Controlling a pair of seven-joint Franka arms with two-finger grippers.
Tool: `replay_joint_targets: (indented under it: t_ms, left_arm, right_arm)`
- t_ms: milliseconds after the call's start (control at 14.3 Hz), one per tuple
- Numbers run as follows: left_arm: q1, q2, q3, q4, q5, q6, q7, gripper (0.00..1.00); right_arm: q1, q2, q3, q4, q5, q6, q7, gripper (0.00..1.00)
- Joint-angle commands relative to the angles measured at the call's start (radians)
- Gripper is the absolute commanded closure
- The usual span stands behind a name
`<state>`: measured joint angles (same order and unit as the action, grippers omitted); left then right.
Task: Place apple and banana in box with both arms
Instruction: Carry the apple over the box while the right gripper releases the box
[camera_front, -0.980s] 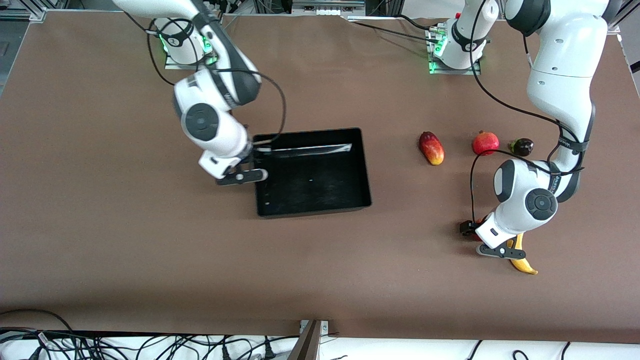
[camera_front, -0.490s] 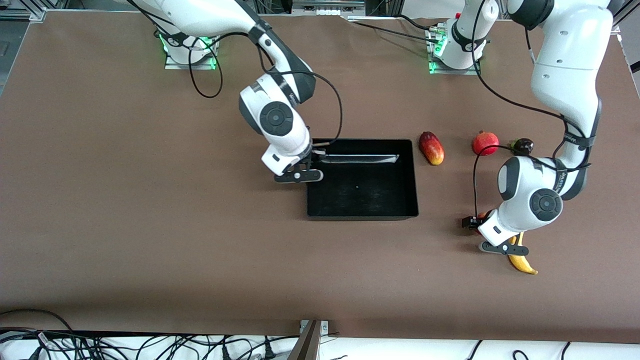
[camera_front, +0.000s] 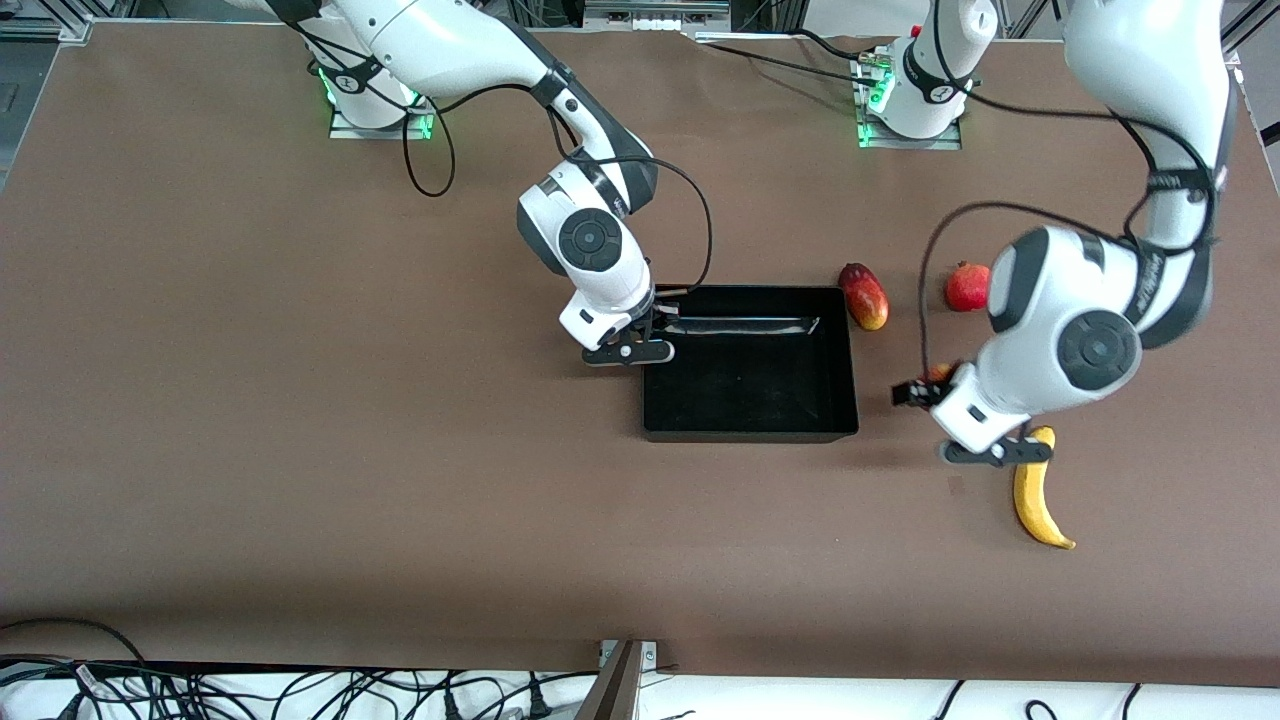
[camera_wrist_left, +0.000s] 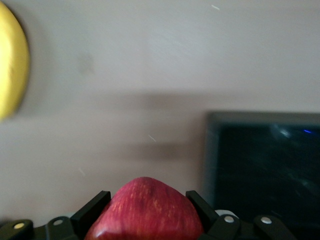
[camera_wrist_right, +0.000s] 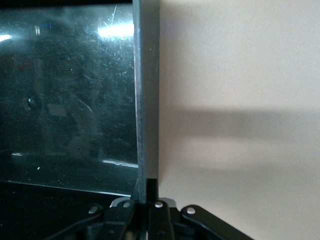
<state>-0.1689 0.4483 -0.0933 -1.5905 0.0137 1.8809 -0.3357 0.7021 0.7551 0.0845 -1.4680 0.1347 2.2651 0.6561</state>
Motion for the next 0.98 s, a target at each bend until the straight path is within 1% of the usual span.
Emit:
replay_joint_targets:
  t_ms: [0,70,140,280,420,630,770,910]
  left_arm:
    - [-0.119,0.033,0.015,0.004,-0.067,-0.017,-0.150,1.00]
    - [-0.145,0.043,0.015,0.004,-0.087,0.006,-0.176,1.00]
    - [-0.167,0.050,0.015,0.004,-0.102,0.051,-0.205,1.00]
    - [-0.217,0.088,0.015,0.003,-0.116,0.095,-0.262,1.00]
    - [-0.251,0.128,0.015,0.001,-0.115,0.145,-0.333,1.00]
    - [-0.310,0.196,0.015,0.001,-0.109,0.227,-0.433,1.00]
    - [-0.331,0.223,0.014,0.001,-0.103,0.271,-0.498,1.00]
    - [-0.354,0.240,0.010,0.001,-0.103,0.297,-0.557,1.00]
  right_arm:
    - [0.011,0.023,-0.012,0.034,0.019,0.007,0.007,0.66]
    - [0.008,0.023,-0.014,0.035,0.019,0.008,0.004,0.42]
    - [0.007,0.017,-0.015,0.037,0.019,0.008,-0.004,0.00]
    - [-0.003,-0.019,-0.020,0.046,0.020,-0.022,-0.013,0.00]
    - [-0.054,-0.080,-0.022,0.049,0.020,-0.120,-0.027,0.00]
    - [-0.180,-0.241,-0.026,0.048,0.022,-0.312,-0.133,0.00]
    - [-0.263,-0.319,-0.064,0.048,0.014,-0.407,-0.197,0.00]
    - [-0.291,-0.385,-0.141,0.046,0.025,-0.442,-0.248,0.00]
